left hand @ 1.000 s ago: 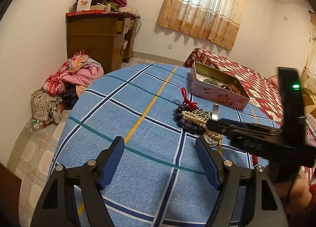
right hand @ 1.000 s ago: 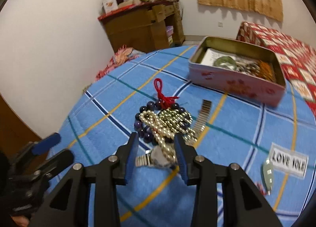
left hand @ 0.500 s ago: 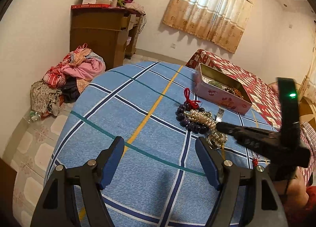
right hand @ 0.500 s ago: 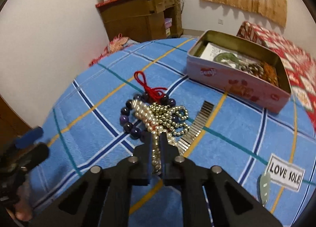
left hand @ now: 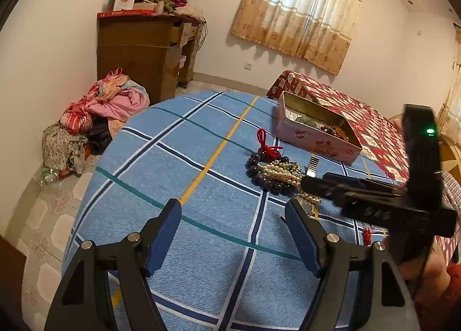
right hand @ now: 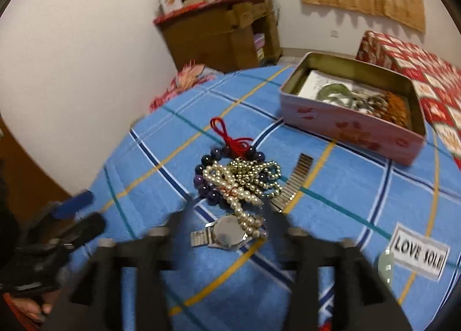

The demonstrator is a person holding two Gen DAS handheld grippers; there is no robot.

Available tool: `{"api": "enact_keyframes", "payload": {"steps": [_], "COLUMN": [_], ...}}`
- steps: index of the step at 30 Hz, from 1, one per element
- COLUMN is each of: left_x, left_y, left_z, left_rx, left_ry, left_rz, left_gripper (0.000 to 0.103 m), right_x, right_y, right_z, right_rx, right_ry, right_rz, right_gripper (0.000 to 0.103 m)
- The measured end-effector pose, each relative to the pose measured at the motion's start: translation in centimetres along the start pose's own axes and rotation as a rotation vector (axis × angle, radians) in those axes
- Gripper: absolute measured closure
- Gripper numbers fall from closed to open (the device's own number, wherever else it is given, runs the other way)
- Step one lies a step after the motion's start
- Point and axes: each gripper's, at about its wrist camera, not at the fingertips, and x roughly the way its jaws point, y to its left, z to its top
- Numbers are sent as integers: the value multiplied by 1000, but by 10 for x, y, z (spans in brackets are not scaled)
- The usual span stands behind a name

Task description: Organize jewelry

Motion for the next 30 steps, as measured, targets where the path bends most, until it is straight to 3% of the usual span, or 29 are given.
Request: {"api": "enact_keyframes", "payload": {"steps": [2, 4, 11, 12, 13, 15, 24, 30], "left_x": [-1, 0, 1, 1, 0, 0, 5, 10], "left_y": [2, 5, 5, 5, 5, 6, 3, 0], "left_z": [1, 2, 2, 2, 2, 1, 2, 2], "left_rx": [-4, -17, -28, -28, -27, -29, -30, -28], "left_ry": [-3, -2, 1, -1, -2, -2, 19, 31], "left_rz": [7, 9, 0, -1, -2, -1, -17, -21], "left_gripper": [29, 29, 29, 29, 29, 29, 29, 29], "right_x": [8, 21, 31, 29, 24, 13, -50, -55], "right_y": [5, 9, 9, 9, 6, 1, -34, -42], "right_z": [2, 3, 6, 5, 3, 1, -11, -35], "right_rx": [-43, -85, -170, -180, -176, -139, 151, 259], "right_ry": [15, 57, 106, 114, 112, 92, -54, 8], "right_rz": [-9, -49, -98, -115, -129, -107, 28, 119], "right_gripper": [40, 65, 66, 70, 84, 94, 94, 94]}}
